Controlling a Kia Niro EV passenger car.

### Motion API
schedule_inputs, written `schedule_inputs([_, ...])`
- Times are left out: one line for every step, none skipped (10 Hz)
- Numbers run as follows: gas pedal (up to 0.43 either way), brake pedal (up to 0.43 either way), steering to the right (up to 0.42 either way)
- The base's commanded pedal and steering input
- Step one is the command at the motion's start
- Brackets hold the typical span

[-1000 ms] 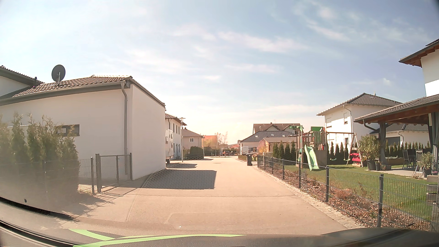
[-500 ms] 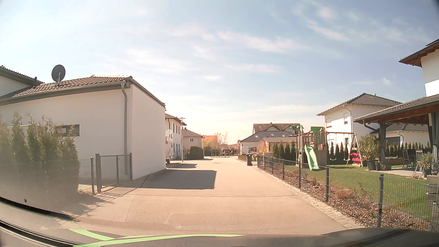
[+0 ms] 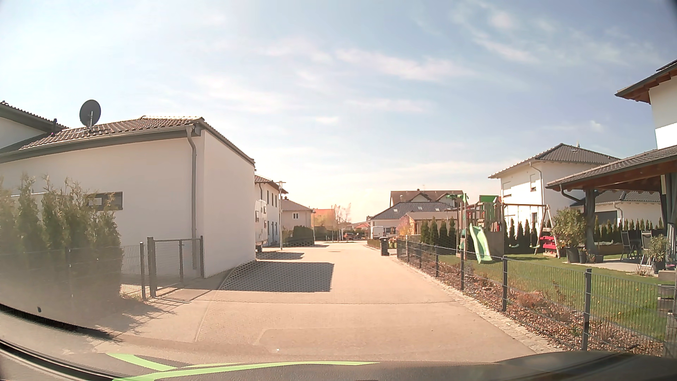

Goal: Follow the waypoints while adhering to traffic rules and regulations

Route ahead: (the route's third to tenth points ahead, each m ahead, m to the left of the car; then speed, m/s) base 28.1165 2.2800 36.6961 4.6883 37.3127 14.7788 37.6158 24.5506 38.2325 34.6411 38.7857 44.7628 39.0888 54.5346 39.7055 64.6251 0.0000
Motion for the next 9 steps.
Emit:
schedule_inputs([0.000,0.402,0.000])
schedule_inputs([0.000,0.402,0.000])
schedule_inputs([0.000,0.402,0.000])
schedule_inputs([0.000,0.402,0.000])
schedule_inputs([0.000,0.402,0.000])
schedule_inputs([0.000,0.402,0.000])
schedule_inputs([0.000,0.402,0.000])
schedule_inputs([0.000,0.402,0.000])
schedule_inputs([0.000,0.402,0.000])
